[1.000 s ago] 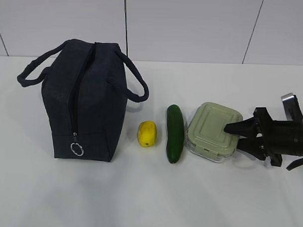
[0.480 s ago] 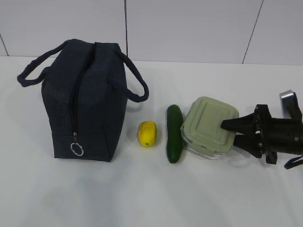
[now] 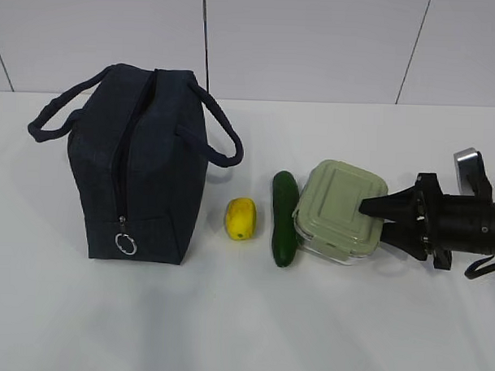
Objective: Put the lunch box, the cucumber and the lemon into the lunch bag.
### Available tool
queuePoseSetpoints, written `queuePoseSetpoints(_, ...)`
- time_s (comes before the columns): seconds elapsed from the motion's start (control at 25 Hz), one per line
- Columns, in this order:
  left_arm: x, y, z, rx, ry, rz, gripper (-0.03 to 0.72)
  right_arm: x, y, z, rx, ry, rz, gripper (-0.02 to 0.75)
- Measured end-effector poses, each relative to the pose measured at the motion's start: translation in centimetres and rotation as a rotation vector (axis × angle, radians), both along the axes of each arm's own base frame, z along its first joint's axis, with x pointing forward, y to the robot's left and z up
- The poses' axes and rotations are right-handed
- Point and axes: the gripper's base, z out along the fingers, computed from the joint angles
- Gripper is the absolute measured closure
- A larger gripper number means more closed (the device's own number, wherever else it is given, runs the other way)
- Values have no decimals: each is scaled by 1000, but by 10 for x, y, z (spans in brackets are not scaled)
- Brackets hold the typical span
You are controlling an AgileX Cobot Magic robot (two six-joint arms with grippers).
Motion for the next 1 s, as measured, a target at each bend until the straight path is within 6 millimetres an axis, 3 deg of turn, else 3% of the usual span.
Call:
queuePoseSetpoints(0.56, 9, -1, 2, -11, 49, -6, 452, -1, 2, 31, -48, -55, 96, 381)
queuePoseSetpoints(1.0, 8, -3, 3, -37, 49, -22, 452, 7, 0, 69, -98, -105, 162, 381)
